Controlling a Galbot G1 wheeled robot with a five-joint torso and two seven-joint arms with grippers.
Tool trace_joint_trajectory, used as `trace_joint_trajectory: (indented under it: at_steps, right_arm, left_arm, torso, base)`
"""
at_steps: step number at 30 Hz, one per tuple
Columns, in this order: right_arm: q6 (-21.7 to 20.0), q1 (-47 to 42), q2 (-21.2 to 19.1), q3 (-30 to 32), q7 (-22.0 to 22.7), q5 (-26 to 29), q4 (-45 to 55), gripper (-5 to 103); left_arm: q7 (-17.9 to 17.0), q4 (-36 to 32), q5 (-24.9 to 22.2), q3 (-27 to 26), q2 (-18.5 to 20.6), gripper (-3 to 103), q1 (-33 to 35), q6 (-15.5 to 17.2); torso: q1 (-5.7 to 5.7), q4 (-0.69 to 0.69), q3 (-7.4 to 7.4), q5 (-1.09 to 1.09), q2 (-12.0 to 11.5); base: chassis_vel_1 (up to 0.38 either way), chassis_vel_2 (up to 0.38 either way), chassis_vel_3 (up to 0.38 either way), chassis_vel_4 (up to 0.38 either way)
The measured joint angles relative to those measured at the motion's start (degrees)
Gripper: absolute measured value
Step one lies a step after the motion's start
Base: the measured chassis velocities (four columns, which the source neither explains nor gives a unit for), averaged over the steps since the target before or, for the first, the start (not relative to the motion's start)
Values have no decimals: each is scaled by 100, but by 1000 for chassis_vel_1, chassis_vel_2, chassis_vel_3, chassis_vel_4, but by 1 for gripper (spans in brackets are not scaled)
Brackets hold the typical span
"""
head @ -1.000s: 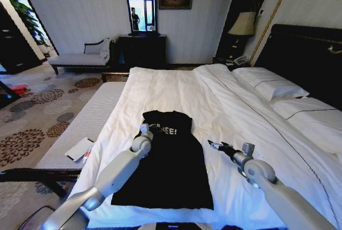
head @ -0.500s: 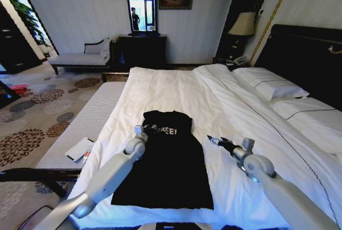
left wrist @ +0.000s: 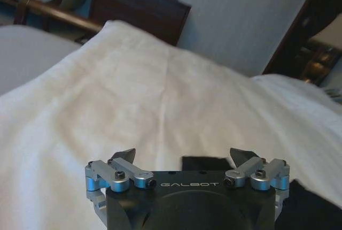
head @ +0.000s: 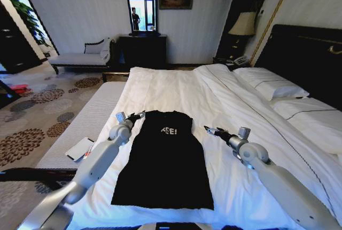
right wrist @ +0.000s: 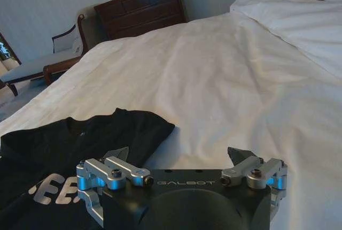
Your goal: Fold the clothes on the bed.
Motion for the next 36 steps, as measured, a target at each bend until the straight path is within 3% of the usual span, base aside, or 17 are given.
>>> trace_joint_trajectory:
  at_steps: [3, 5, 9, 15, 22, 32, 36]
  right_arm:
    - [-3, 1, -49, 1, 17, 18, -28, 100]
    - [-3, 1, -51, 1, 18, 19, -29, 100]
    - [-11, 13, -113, 18, 29, 59, -70, 100]
    - [-77, 44, -115, -17, 37, 122, -60, 100]
    - [-81, 7, -154, -22, 44, 120, -21, 100]
    - [-81, -185, -244, 190, 47, 120, 45, 100]
    - [-81, -176, -245, 196, 47, 121, 41, 100]
  left_arm:
    - [285, 811, 60, 166, -168, 100, -299, 48]
    - [292, 832, 66, 169, -172, 100, -306, 48]
    - [656, 1526, 253, 150, -540, 100, -504, 21]
    - [973, 1769, 257, 182, -786, 100, -644, -74]
    - [1109, 2045, 271, 227, -1048, 100, -813, -115]
    - [1194, 3067, 409, 152, -1561, 100, -1238, -178]
    - [1192, 3107, 442, 156, -1593, 100, -1271, -190]
  torso:
    - [0, -1, 0, -1, 0]
    - [0, -1, 0, 0, 0]
    - [0, 2, 0, 0, 0]
    - [0, 0, -1, 2, 0]
    - [0, 1, -1, 0, 0]
    - [0, 1, -1, 0, 1]
    - [0, 1, -1, 1, 0]
  base:
    - [0, 0, 0, 0]
    - [0, 0, 0, 0]
    - [0, 0, 0, 0]
    - [0, 0, 0, 0]
    - [0, 0, 0, 0]
    - [0, 0, 0, 0]
    - [0, 0, 0, 0]
